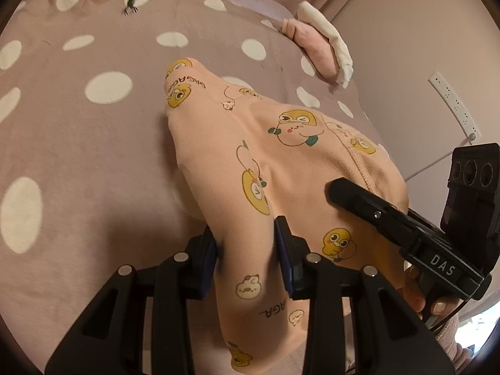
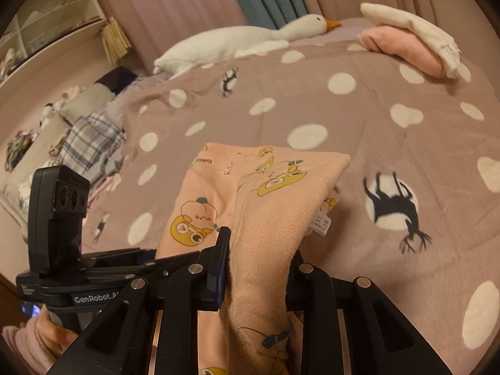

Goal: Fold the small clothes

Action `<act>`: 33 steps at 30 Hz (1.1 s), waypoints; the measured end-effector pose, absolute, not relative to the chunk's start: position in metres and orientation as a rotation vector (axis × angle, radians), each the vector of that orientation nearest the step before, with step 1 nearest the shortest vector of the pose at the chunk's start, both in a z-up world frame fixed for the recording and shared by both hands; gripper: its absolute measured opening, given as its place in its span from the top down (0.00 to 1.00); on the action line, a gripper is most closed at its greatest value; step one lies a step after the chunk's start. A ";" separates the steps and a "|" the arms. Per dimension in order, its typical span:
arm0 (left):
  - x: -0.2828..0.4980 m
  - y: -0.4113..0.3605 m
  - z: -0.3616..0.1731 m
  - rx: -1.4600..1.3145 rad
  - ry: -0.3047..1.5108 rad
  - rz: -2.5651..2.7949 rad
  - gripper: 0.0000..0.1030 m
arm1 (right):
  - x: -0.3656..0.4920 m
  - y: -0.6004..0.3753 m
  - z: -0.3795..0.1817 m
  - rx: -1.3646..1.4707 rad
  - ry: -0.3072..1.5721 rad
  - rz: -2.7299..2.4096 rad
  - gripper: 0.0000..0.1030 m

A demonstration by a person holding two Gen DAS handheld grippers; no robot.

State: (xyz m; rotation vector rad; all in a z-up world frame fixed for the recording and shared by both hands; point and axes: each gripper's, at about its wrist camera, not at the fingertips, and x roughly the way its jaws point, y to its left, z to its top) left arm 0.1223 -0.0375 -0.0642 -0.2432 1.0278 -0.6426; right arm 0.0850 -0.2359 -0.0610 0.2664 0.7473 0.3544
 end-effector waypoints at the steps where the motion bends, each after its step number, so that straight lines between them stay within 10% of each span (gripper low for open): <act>1: 0.123 -0.034 -0.062 -0.240 1.019 -0.636 0.66 | 0.086 -0.232 -0.059 0.262 0.741 0.360 0.74; 33: 0.188 0.043 -0.083 -0.260 1.034 -0.453 0.67 | 0.161 -0.148 -0.075 0.226 0.791 0.457 0.74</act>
